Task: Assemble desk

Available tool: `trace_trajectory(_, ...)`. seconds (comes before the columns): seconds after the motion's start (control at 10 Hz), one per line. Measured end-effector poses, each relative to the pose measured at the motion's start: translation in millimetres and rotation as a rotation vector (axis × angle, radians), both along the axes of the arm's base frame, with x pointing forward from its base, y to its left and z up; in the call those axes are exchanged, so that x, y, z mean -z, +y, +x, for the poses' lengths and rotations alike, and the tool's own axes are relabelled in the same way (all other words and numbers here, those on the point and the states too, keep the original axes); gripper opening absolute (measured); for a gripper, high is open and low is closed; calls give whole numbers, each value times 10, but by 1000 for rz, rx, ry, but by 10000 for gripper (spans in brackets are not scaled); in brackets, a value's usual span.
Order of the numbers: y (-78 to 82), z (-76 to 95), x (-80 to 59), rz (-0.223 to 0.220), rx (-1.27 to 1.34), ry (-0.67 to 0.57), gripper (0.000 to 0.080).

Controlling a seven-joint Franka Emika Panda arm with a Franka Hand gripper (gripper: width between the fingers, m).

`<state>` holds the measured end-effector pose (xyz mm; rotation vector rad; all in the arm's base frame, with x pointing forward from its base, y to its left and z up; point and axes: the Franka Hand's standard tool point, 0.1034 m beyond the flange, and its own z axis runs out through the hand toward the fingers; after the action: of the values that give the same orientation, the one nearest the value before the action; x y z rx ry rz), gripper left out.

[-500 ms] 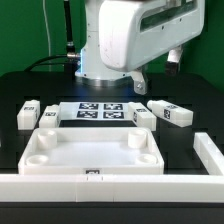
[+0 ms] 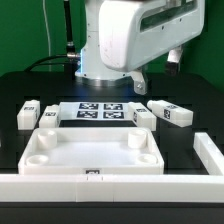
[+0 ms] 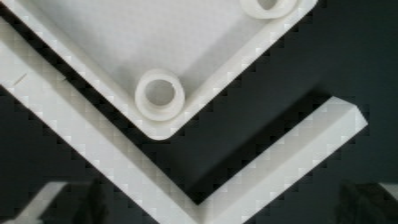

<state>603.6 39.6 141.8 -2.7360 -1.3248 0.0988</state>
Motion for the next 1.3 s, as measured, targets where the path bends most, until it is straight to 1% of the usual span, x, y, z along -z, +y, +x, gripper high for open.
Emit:
trace_trajectory(0.1,-83,-46,42,4,-109,-46,650)
trace_trajectory(0.2,-165,-143,81,5,-209,-85,650)
trace_trajectory(0.3,-267,-241,146,13,-366,-101,650)
trace_trajectory(0.4,-344,-305,203,19,-429,-97,650)
trace_trajectory(0.7,-383,-306,209,17,-555,-99,650)
trace_trajectory(0.8,-406,-307,215,21,-633,-102,650)
trace_trajectory(0.9,-485,-313,233,27,-711,-106,650)
trace_trajectory(1.0,-528,-373,294,24,-726,-117,650)
trace_trajectory(1.1,-560,-472,374,24,-754,-123,650)
trace_trajectory(1.2,-617,-612,497,28,-762,-120,650)
trace_trajectory(1.3,-682,-748,644,42,-746,-93,650)
